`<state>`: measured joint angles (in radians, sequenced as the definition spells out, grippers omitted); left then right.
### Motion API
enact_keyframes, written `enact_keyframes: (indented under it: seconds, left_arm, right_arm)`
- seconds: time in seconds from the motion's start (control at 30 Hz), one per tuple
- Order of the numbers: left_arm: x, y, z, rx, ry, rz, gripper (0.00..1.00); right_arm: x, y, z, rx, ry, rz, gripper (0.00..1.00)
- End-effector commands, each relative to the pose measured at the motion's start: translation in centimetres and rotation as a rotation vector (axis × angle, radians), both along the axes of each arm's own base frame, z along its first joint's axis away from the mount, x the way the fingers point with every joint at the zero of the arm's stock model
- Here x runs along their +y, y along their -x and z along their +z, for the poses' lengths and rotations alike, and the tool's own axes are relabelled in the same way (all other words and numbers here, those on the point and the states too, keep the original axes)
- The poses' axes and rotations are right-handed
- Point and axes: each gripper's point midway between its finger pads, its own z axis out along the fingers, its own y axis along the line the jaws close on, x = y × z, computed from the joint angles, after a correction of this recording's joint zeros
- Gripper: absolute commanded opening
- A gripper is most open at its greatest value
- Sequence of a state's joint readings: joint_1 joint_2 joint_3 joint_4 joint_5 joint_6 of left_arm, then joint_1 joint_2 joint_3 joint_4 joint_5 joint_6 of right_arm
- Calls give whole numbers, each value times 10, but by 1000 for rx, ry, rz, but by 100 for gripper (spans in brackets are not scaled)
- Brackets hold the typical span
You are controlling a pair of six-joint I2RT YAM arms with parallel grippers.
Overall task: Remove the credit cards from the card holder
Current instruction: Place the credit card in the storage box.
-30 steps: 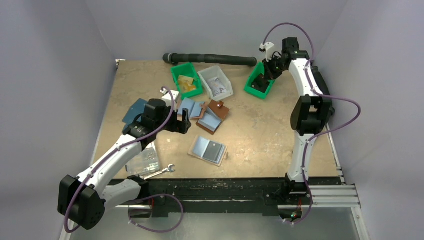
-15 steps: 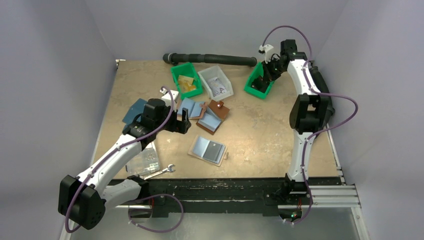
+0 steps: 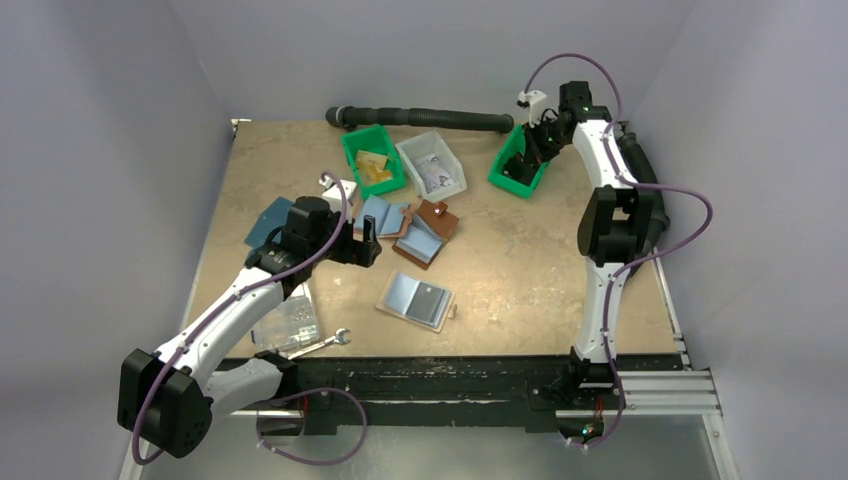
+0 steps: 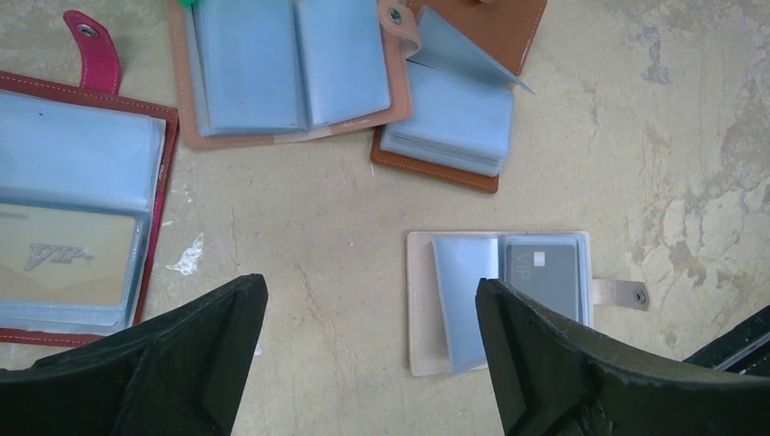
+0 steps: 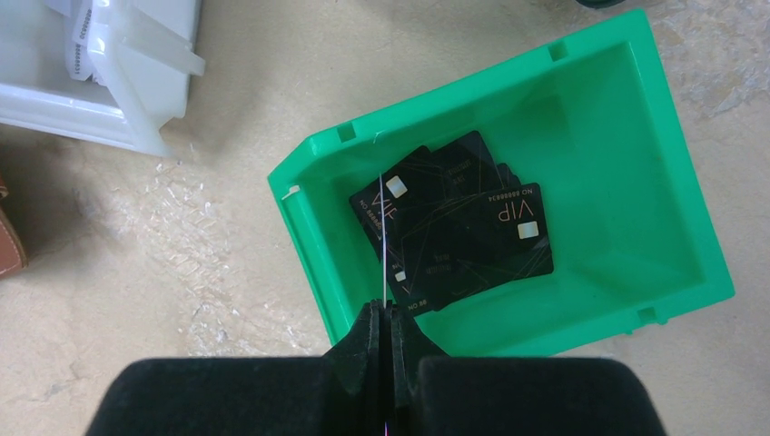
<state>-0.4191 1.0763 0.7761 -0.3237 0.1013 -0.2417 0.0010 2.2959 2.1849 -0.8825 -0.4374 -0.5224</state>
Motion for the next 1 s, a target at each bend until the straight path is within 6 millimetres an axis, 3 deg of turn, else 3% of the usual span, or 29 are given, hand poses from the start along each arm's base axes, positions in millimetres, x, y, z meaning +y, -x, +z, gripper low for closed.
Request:
enact_keyframes:
  seconds: [0.0, 0.83, 0.97]
  left_arm:
    - [-1, -5, 5, -24, 10, -13, 92]
    - [0, -7, 3, -7, 25, -11, 92]
    - [0, -7, 3, -4, 30, -12, 92]
  right_arm:
    - [6, -14, 18, -64, -28, -10, 3]
    - [-20, -41, 14, -115, 69, -157, 20]
    - [-28, -46, 17, -135, 97, -202, 29]
